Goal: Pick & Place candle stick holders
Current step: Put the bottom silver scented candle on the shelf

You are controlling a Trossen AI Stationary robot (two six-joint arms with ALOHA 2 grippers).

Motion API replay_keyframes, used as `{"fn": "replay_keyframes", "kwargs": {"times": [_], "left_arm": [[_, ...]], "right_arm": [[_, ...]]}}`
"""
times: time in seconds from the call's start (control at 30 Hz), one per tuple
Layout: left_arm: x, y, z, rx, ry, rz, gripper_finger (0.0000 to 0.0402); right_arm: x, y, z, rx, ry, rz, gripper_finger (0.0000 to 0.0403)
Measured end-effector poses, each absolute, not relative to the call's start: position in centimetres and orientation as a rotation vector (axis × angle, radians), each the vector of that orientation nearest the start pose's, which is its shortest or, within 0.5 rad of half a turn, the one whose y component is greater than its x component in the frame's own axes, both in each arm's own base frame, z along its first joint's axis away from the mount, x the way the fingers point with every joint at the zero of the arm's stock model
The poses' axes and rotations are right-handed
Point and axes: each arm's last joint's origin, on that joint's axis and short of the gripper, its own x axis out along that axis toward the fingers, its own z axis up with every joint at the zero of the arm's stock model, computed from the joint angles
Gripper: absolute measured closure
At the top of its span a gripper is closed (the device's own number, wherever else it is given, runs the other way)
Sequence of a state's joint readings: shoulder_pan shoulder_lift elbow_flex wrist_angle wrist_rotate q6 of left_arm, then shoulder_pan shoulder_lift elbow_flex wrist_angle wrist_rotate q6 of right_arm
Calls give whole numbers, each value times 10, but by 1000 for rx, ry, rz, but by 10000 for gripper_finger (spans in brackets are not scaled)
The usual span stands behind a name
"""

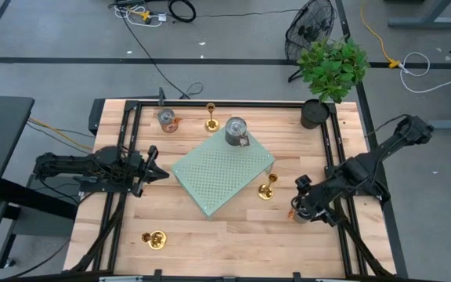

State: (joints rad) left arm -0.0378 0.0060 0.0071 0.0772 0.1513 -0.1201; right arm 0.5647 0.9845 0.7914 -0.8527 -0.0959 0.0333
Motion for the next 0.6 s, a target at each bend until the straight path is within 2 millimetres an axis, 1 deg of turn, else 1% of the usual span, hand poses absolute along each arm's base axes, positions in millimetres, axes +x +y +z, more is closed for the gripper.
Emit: {"fn": "replay_keyframes", "kwargs": {"times": [0.37,0.6], "left_arm": [[97,-8,173,-115,-67,-194,376],[97,-8,173,-115,-66,-193,376]], "right_arm": [[138,69,256,-186,1092,446,37],[134,58,257,-162,1112,392,37]]}}
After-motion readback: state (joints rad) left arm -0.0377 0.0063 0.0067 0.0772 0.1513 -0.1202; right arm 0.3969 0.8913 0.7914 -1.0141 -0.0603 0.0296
